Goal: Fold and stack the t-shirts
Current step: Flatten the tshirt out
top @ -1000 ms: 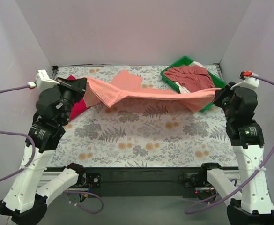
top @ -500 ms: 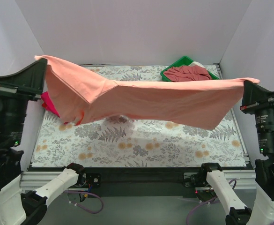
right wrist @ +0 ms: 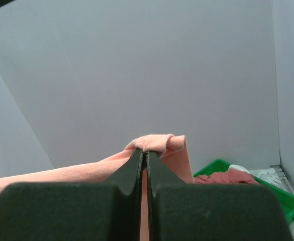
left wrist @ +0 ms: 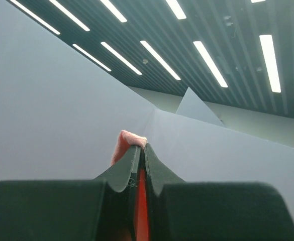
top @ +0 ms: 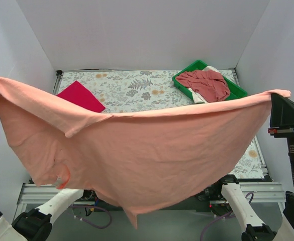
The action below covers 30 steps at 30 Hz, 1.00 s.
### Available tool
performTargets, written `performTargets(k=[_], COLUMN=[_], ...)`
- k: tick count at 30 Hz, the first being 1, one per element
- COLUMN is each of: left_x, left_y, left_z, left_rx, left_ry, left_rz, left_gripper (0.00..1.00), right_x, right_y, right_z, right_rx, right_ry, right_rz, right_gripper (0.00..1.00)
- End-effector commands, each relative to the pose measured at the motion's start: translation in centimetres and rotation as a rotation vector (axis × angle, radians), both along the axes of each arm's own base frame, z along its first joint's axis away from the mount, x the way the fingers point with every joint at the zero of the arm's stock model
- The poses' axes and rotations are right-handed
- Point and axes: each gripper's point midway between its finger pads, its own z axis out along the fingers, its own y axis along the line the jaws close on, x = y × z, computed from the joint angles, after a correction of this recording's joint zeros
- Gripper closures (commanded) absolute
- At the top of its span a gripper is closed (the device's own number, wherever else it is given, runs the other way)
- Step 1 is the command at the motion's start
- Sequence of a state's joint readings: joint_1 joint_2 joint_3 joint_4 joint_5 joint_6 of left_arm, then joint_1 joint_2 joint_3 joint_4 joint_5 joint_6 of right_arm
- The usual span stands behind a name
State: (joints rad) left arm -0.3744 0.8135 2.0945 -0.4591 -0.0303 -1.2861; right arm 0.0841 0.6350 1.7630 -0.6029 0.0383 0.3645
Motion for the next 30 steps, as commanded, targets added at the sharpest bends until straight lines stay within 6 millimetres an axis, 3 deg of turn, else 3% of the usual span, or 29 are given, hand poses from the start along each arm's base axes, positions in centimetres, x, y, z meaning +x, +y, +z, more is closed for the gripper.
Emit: performTargets(k=[1, 2, 5, 6, 8, 9, 12, 13, 15, 16, 18, 19, 20, 22, 23, 25, 28, 30], left_x=[6.9, 9.5, 14.5, 17.7, 21.8, 25.5, 30.6, 33.5, 36.3, 38.5, 40.6, 41.6, 43.3, 45.0, 46.4, 47.4, 48.9, 49.7], left_y=[-1.1, -0.8, -0.4, -1.1, -1.5, -2.1, -3.9, -5.1, -6.1, -6.9, -7.6, -8.0, -8.5, -8.4, -8.5, -8.3, -8.8, -8.9], left_z=[-2.0, -3.7, -7.0, -10.0, -13.8, -17.9, -24.2, -29.7, -34.0, -38.7, -42.1, -44.1, -47.2, -50.2, -52.7, -54.6, -56.9, -57.7], left_rx=[0.019, 0.002, -0.026, -0.004, 0.012, 0.041, 0.116, 0.191, 0.242, 0.303, 0.35, 0.381, 0.424, 0.452, 0.473, 0.482, 0.496, 0.496], left_ry=[0.134, 0.204, 0.322, 0.401, 0.509, 0.615, 0.727, 0.832, 0.89, 0.98, 1.023, 1.053, 1.11, 1.169, 1.223, 1.279, 1.317, 1.325], left_rz=[0.084, 0.135, 0.236, 0.262, 0.322, 0.37, 0.395, 0.406, 0.415, 0.425, 0.43, 0.423, 0.426, 0.445, 0.462, 0.467, 0.452, 0.458], left_gripper=[1.0, 1.0, 1.0, 1.0, 1.0, 1.0, 1.0, 1.0, 1.0, 1.0, 1.0, 1.0, 1.0, 1.0, 1.0, 1.0, 1.0, 1.0], right_x=[2.4, 4.0, 6.9, 9.0, 11.4, 13.5, 16.7, 18.5, 20.3, 21.8, 23.2, 24.4, 25.1, 26.5, 27.2, 28.2, 29.6, 30.5], right_y=[0.1, 0.2, 0.3, 0.3, -0.2, -0.4, -1.0, -0.9, -0.7, -0.7, -0.9, -1.1, -1.2, -1.3, -1.4, -1.6, -1.7, -1.9], right_z=[-1.5, -2.9, -5.9, -8.4, -11.6, -15.0, -20.6, -24.3, -28.3, -32.0, -35.1, -37.8, -38.6, -41.8, -42.2, -44.5, -45.8, -45.7], right_rx=[0.002, -0.002, 0.001, 0.002, 0.021, 0.02, 0.034, 0.025, 0.018, 0.008, 0.002, -0.027, -0.034, -0.068, -0.071, -0.092, -0.108, -0.116], right_ry=[0.054, 0.1, 0.184, 0.246, 0.325, 0.396, 0.516, 0.59, 0.669, 0.746, 0.814, 0.887, 0.907, 1.007, 1.026, 1.095, 1.138, 1.138], right_rz=[-0.008, -0.007, -0.016, -0.024, -0.062, -0.079, -0.132, -0.135, -0.138, -0.148, -0.172, -0.187, -0.195, -0.203, -0.209, -0.217, -0.224, -0.227], right_gripper=[0.99, 0.99, 0.99, 0.99, 0.99, 0.99, 0.99, 0.99, 0.99, 0.99, 0.99, 0.99, 0.99, 0.99, 0.99, 0.99, 0.99, 0.99])
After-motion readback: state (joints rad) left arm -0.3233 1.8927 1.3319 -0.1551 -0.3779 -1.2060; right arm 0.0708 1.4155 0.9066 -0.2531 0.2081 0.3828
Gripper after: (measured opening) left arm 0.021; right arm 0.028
